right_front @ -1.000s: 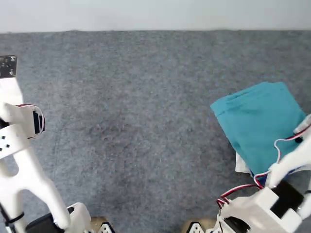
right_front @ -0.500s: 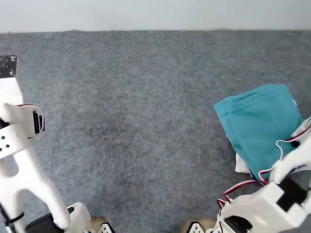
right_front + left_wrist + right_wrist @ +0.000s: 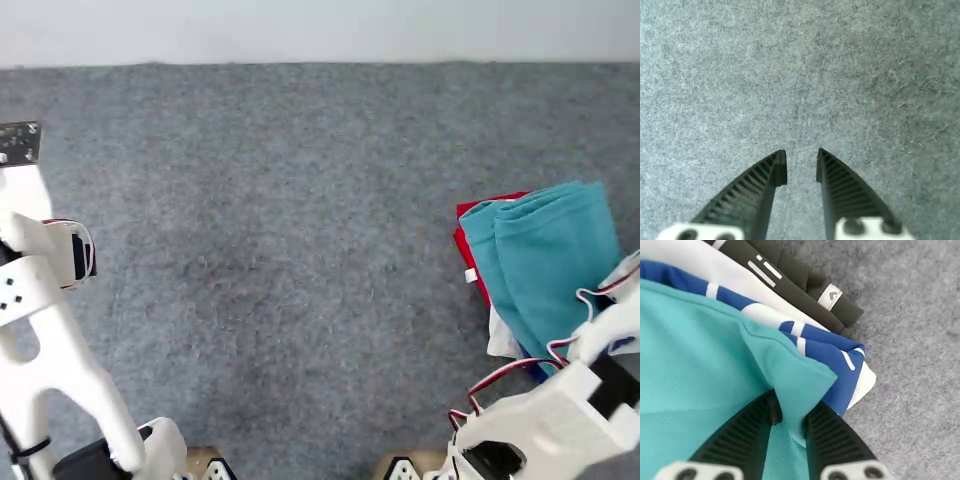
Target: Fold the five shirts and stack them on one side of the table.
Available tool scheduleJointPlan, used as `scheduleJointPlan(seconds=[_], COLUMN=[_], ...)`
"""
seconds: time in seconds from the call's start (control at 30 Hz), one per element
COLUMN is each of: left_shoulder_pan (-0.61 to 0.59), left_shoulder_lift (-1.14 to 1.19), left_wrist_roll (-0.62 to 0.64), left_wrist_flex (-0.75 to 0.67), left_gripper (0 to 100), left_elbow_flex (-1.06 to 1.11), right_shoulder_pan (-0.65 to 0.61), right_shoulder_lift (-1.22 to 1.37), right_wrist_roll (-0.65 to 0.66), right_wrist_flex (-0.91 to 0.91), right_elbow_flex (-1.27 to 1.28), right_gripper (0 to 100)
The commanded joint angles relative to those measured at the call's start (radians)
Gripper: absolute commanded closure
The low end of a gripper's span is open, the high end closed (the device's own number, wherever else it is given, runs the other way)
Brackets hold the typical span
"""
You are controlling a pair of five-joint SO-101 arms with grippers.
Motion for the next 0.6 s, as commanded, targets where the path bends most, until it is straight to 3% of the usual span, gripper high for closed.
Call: scheduleJointPlan(seconds=[0.0,0.13,0.33,0.57], left_shoulder_pan=[0.008,0.008,0.008,0.008], left_shoulder_lift=[-0.026,-0.026,-0.026,-0.026], left_wrist_roll=[0.008,0.008,0.008,0.008], left_wrist_flex=[0.017,0.017,0.017,0.017], left_gripper=[89,89,89,89], left_elbow_flex=[-0.004,-0.004,-0.004,-0.004], right_shoulder_pan=[0.018,0.015,-0.047,-0.367], right_shoulder_lift=[-0.081,-0.162,-0.315,-0.371], right_wrist_roll=[0.009,0.009,0.009,0.0], right_wrist_flex=[0.094,0.183,0.317,0.288], right_elbow_flex=[-0.072,-0.137,-0.224,-0.226], right_gripper=[87.7,74.8,76.5,76.4])
